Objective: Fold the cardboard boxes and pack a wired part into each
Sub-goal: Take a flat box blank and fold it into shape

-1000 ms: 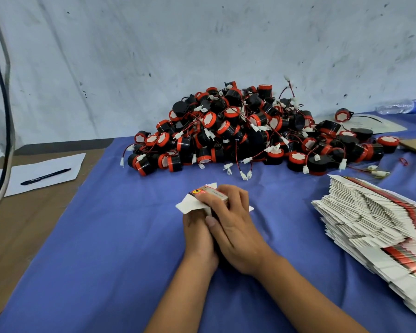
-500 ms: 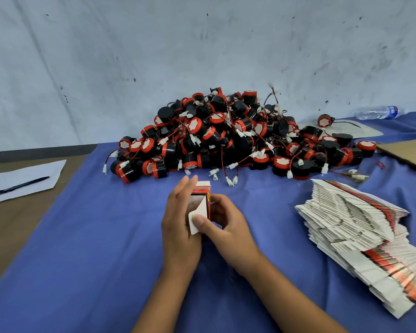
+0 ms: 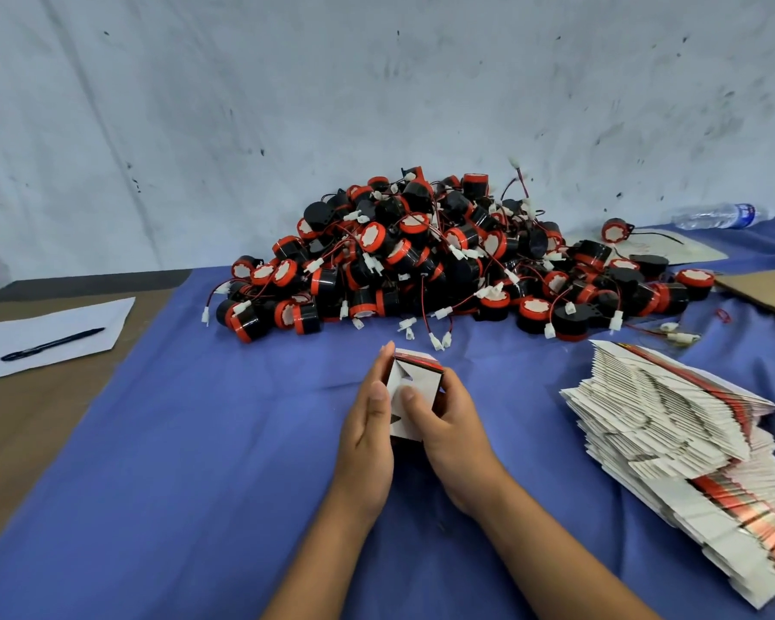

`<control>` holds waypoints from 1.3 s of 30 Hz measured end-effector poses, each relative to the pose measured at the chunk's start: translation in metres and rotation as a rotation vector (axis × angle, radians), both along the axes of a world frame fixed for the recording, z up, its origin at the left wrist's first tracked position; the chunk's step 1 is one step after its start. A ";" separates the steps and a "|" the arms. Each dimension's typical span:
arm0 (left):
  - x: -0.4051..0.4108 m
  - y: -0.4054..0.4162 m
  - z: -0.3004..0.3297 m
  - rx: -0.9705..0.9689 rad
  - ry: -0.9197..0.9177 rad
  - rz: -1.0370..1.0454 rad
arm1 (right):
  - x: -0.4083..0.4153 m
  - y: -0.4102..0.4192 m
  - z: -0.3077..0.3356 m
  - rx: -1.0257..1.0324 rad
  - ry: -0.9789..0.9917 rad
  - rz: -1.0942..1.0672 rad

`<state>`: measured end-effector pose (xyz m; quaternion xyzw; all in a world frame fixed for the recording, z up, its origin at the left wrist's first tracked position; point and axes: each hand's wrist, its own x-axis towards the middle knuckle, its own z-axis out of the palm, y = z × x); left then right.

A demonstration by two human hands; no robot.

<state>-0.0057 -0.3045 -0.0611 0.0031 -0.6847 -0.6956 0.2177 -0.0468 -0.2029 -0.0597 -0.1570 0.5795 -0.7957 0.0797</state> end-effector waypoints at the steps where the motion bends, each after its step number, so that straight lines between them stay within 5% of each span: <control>1: 0.000 0.000 0.000 -0.004 0.005 -0.005 | 0.000 0.000 0.000 0.005 0.007 -0.006; 7: -0.001 0.002 -0.001 -0.055 0.043 0.004 | -0.001 0.000 -0.002 0.018 0.033 -0.039; 13: -0.006 -0.006 -0.004 0.069 -0.010 0.219 | 0.001 0.004 0.003 -0.084 -0.007 0.151; 19: -0.004 -0.007 0.000 0.116 -0.027 0.251 | 0.003 0.003 -0.001 0.698 0.791 -0.406; 23: -0.006 -0.009 -0.005 -0.182 -0.128 0.304 | -0.001 0.009 0.004 1.059 0.914 -0.193; 26: -0.006 -0.013 -0.003 -0.284 -0.113 0.352 | -0.004 0.022 0.014 0.842 0.942 -0.080; 28: -0.005 -0.016 -0.002 -0.325 -0.116 0.374 | -0.018 0.033 0.021 0.633 0.980 -0.361; 30: -0.005 -0.016 -0.001 -0.306 -0.128 0.379 | -0.046 0.047 0.033 0.647 0.908 -0.724; 34: -0.004 -0.013 -0.001 -0.310 -0.176 0.348 | -0.133 0.102 0.047 1.256 0.583 -0.916; 36: -0.005 -0.014 -0.004 -0.289 -0.188 0.350 | -0.170 0.136 0.052 1.496 0.353 -0.861; 39: -0.007 -0.014 -0.005 -0.270 -0.220 0.361 | -0.198 0.156 0.057 1.738 0.127 -0.456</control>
